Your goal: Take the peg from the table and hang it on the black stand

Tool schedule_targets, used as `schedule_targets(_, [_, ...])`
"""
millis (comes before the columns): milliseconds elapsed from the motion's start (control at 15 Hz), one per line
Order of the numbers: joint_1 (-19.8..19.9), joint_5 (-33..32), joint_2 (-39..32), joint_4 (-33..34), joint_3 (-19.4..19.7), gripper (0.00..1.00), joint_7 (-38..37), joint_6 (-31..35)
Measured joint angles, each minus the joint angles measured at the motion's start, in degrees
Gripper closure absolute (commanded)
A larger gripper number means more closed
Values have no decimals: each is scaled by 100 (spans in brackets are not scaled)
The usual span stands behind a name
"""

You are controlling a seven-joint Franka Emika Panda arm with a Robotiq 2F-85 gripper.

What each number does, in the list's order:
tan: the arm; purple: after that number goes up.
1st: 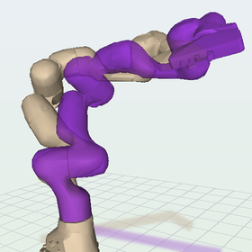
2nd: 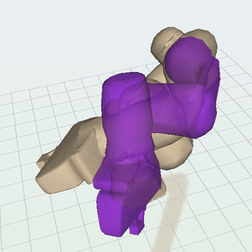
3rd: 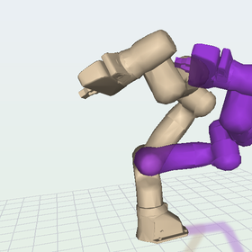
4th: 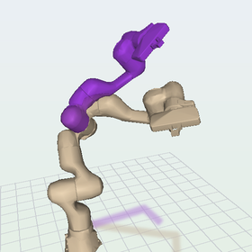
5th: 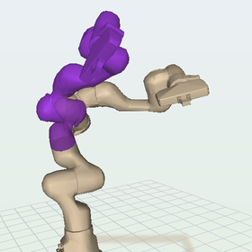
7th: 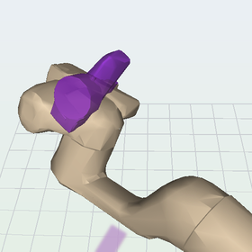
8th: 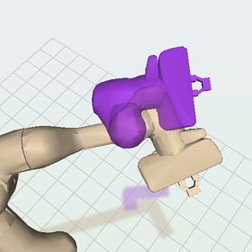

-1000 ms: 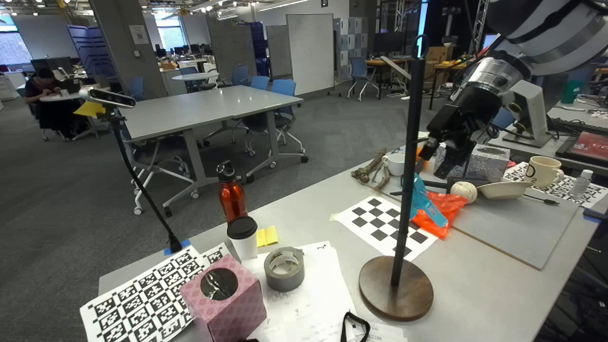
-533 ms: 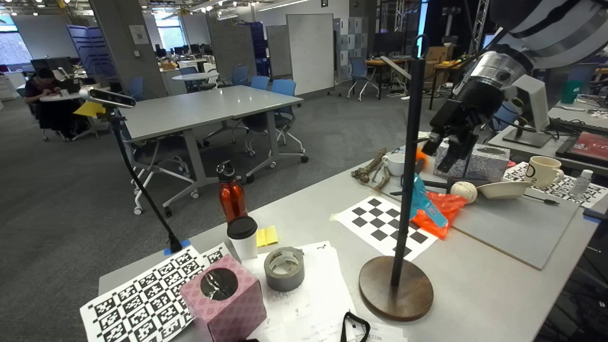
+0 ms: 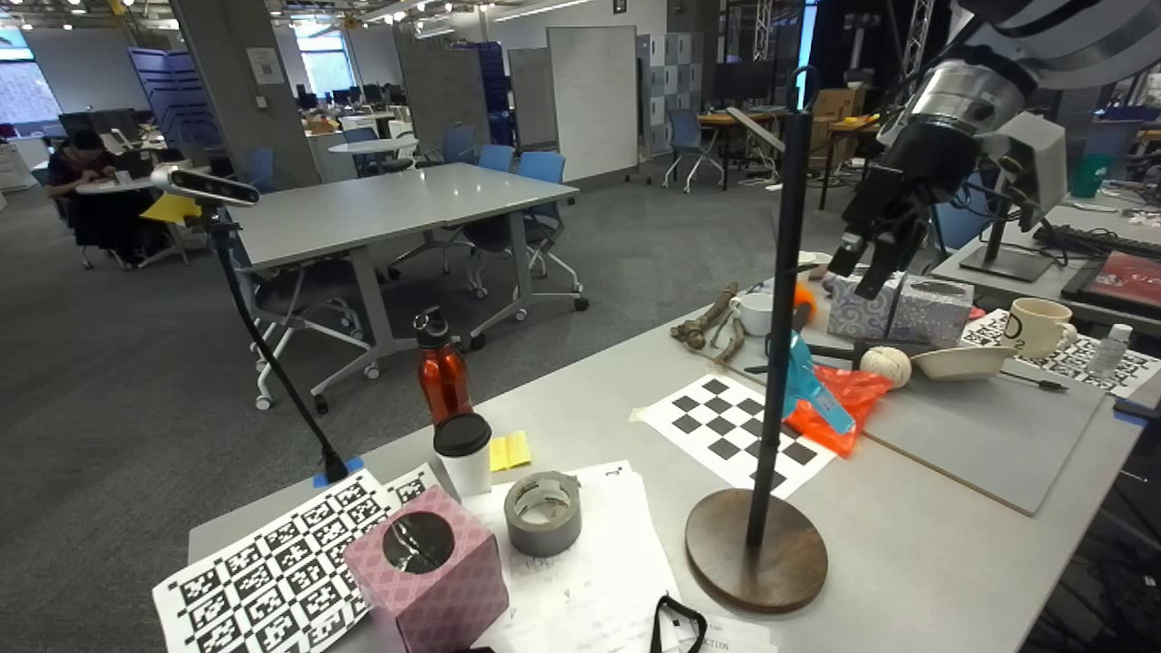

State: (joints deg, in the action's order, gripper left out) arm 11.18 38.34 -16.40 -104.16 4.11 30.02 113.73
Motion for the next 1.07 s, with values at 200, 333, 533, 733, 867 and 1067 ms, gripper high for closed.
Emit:
schedule_targets(200, [-4, -228, 144, 48, -7, 0, -3, 2])
schedule_targets(333, [-12, -300, 248, 62, -21, 0, -3, 10])
schedule_targets(533, [-38, -343, 386, 66, -44, 0, -3, 99])
schedule_targets(733, [-75, -359, 513, 56, -60, 0, -3, 313])
schedule_targets(867, [-97, -410, 605, 29, -60, 0, -11, 472])
schedule_targets(1067, [-122, -575, 751, -37, -60, 0, -76, 665])
